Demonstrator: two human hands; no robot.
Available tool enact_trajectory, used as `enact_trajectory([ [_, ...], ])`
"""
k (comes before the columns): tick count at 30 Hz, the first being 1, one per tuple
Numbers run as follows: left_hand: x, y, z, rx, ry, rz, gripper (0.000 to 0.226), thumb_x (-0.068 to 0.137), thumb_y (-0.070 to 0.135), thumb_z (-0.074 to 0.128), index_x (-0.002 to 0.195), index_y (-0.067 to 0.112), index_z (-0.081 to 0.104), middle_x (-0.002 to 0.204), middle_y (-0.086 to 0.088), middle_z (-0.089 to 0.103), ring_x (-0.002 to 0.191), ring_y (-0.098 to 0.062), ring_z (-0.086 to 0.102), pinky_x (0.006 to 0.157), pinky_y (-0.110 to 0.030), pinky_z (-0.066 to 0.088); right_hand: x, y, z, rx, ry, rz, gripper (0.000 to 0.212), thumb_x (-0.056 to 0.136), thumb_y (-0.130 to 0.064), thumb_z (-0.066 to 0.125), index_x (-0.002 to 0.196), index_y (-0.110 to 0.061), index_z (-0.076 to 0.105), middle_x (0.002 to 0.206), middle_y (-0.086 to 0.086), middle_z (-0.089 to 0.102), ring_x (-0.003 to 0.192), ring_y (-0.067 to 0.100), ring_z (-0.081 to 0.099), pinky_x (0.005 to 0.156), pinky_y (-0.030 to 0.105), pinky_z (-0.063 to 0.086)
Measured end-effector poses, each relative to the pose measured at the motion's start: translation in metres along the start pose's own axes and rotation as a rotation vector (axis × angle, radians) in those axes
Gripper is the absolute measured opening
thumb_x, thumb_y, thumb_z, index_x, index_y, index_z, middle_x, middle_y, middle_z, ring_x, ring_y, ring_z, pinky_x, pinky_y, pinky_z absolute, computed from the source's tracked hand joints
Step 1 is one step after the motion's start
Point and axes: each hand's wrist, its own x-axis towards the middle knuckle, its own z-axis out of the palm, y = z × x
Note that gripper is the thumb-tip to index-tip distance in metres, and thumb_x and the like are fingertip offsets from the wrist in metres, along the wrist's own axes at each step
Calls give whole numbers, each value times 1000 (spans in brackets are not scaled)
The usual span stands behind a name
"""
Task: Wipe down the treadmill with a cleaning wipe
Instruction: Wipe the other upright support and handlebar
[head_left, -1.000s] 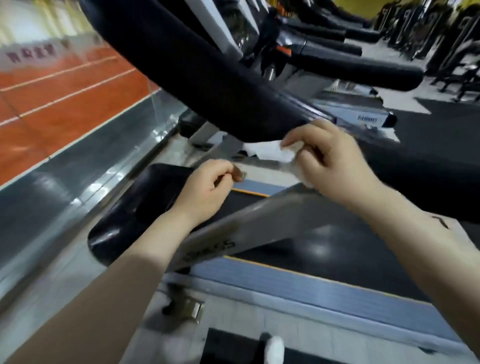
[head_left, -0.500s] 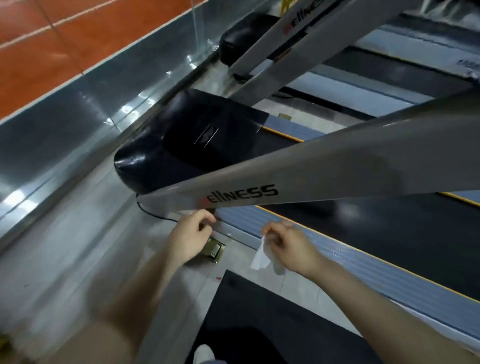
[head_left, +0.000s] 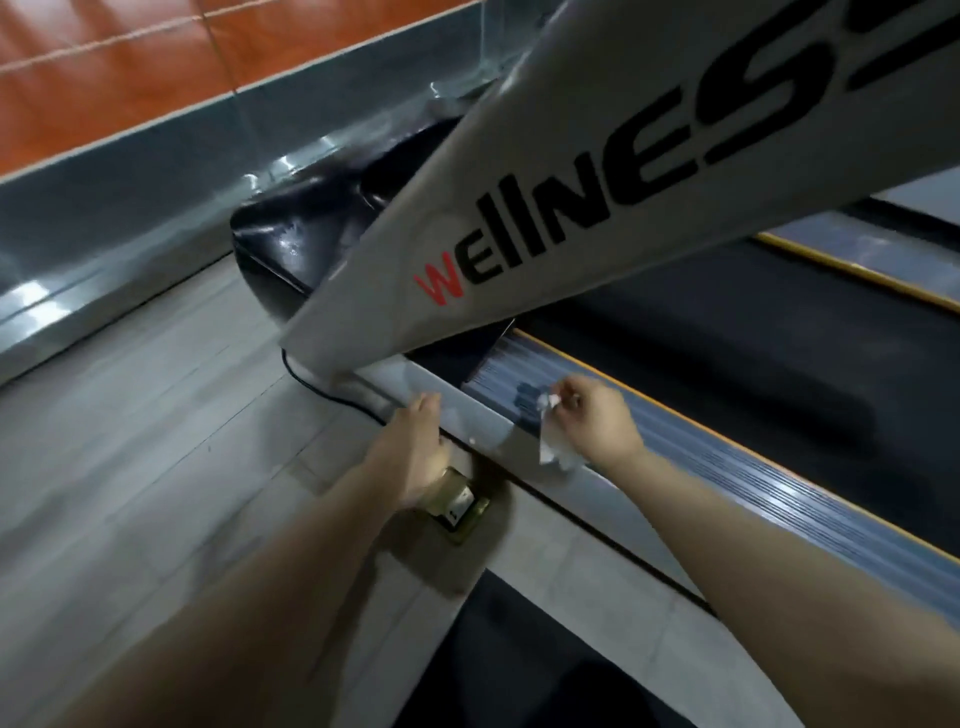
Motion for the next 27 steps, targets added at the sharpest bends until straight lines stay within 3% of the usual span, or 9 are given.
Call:
enact_trajectory([
  [3, 27, -9, 28, 3, -32, 14, 65, 98, 15, 47, 156, 9, 17, 163, -8, 18, 150, -25, 20, 119, -37, 23, 45, 16, 35, -13, 153, -63, 12, 92, -8, 56, 100, -11, 65, 103, 7, 61, 93, 26, 59, 76, 34, 47],
  [6, 55, -19, 39, 6, -2, 87, 68, 99, 20, 44, 157, 8, 11, 166, -7, 9, 152, -20, 10, 122, -35, 16, 67, 10, 74, -148, 16, -159, 22, 94, -9, 49, 113, -8, 61, 119, 11, 56, 111, 29, 55, 90, 33, 42],
  [8, 74, -27, 42, 38, 3, 124, 68, 101, 22, 40, 157, 7, 6, 166, -7, 2, 153, -18, 3, 123, -32, 6, 63, 0, 104, -281, -130, -276, 44, 99, -25, 40, 138, -4, 45, 145, 17, 39, 137, 32, 35, 110, 33, 30],
  [10, 93, -30, 41, 40, 50, 157, 65, 102, 27, 33, 157, 5, 6, 166, -9, 0, 153, -18, -1, 120, -27, -2, 55, -8, 126, -367, -177, -361, 70, 98, -47, 20, 154, -4, 20, 161, 18, 11, 150, 29, 6, 123, 36, 8],
  [13, 117, -30, 38, 48, 155, 213, 85, 83, 50, 11, 157, 7, 14, 166, -9, 6, 153, -19, 4, 123, -31, 1, 75, -9, 133, -434, -121, -311, 70, 102, -50, 17, 156, -9, 2, 163, 12, -6, 151, 21, -8, 122, 36, -5],
  [16, 132, -42, 41, 180, 191, 254, 95, 75, 54, -4, 158, 12, 13, 166, -5, 5, 153, -17, 4, 124, -34, 3, 86, -1, 122, -453, -82, -183, 75, 100, -58, 17, 157, -12, 0, 164, 8, -6, 151, 20, -8, 122, 38, -4],
  [22, 140, -54, 37, 52, 58, 256, 65, 96, 36, 13, 159, 23, 6, 165, 11, -6, 149, -2, -6, 122, -28, -5, 73, 46, 90, -449, 97, 258, 73, 100, -54, 18, 156, -10, 2, 164, 12, -3, 151, 25, -4, 122, 40, -2],
  [27, 149, -61, 28, -38, 24, 281, 54, 106, 16, 22, 158, 28, 13, 164, 15, 0, 138, 11, -5, 122, -27, -4, 132, -10, 123, -381, 17, 54, 69, 98, -36, 27, 155, -4, 6, 163, 15, 0, 151, 27, 1, 123, 39, 0],
])
